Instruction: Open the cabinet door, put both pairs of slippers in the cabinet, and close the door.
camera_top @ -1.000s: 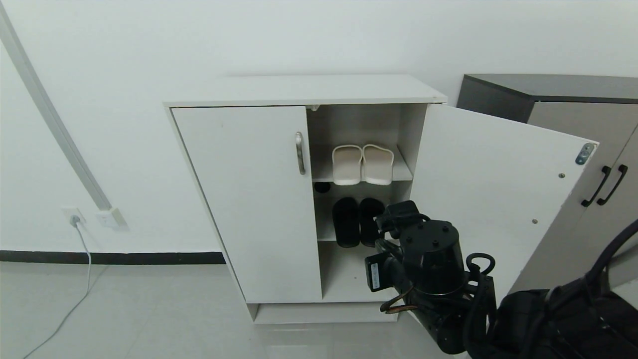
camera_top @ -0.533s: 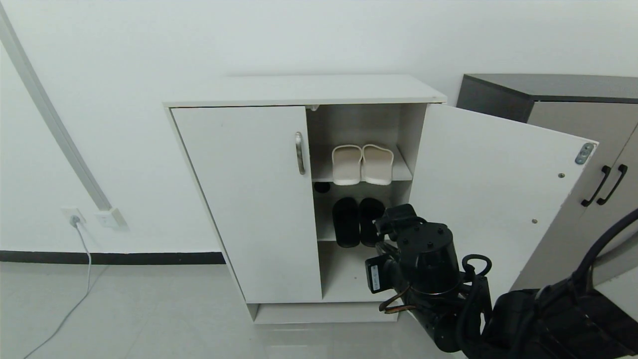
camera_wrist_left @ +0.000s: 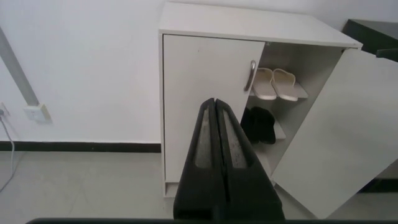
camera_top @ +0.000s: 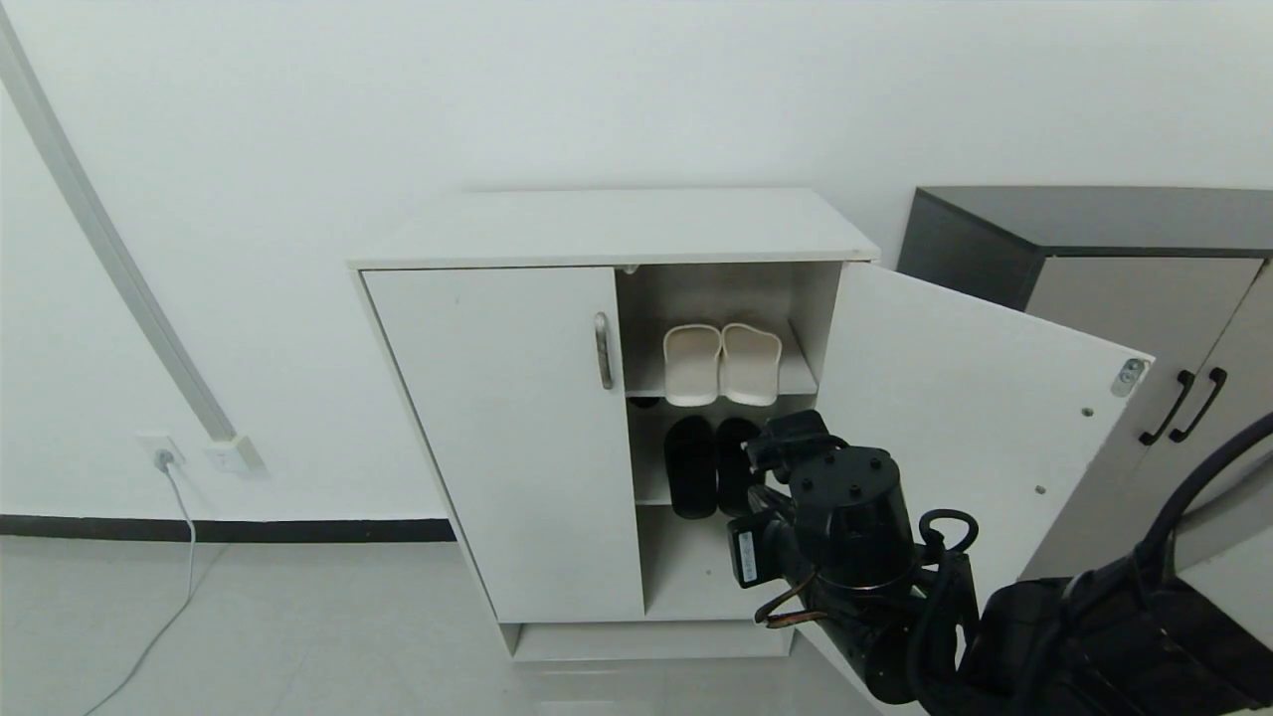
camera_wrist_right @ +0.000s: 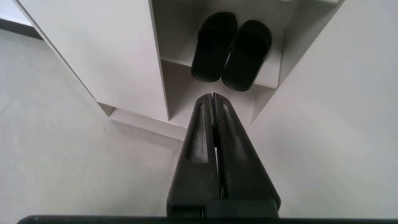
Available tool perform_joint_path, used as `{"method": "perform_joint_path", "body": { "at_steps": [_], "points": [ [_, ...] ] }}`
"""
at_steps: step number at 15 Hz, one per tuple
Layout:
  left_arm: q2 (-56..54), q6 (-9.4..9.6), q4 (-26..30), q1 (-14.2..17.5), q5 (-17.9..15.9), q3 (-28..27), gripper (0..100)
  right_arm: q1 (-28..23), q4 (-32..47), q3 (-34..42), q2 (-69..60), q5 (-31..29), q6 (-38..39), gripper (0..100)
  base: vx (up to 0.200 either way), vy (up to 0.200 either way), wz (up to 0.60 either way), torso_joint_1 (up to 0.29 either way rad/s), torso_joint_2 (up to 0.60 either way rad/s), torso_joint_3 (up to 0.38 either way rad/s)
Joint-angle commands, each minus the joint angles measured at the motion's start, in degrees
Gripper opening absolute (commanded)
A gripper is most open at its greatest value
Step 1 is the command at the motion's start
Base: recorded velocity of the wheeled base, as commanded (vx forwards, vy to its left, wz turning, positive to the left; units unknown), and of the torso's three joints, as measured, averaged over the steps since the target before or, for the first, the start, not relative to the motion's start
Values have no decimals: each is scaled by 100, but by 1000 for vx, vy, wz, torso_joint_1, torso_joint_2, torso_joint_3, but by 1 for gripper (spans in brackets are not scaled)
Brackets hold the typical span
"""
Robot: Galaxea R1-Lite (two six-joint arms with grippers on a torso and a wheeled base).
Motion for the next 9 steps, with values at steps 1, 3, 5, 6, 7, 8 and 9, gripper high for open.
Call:
{"method": "perform_joint_path", "body": {
  "at_steps": [1, 3, 5, 6, 7, 8, 9],
  "points": [
    [-1, -6, 0, 0, 1, 1, 0, 3, -2, 8, 11, -3, -1, 0, 0, 0, 0, 154, -476, -330],
    [-1, -15, 0, 0, 1, 1, 0, 3, -2, 8, 11, -3, -1, 0, 0, 0, 0, 154, -488, -317],
    [-1, -15, 0, 0, 1, 1, 0, 3, -2, 8, 2, -3, 8, 0, 0, 0, 0, 181, -495, -312],
    [-1, -15, 0, 0, 1, 1, 0, 3, -2, 8, 2, -3, 8, 0, 0, 0, 0, 183, -500, -315],
    [-1, -15, 0, 0, 1, 1, 0, 3, -2, 8, 2, -3, 8, 0, 0, 0, 0, 193, -505, -305],
    [-1, -15, 0, 0, 1, 1, 0, 3, -2, 17, 2, -3, 8, 0, 0, 0, 0, 188, -505, -315],
    [-1, -6, 0, 0, 1, 1, 0, 3, -2, 17, -7, -3, 8, 0, 0, 0, 0, 207, -510, -310]
  ]
}}
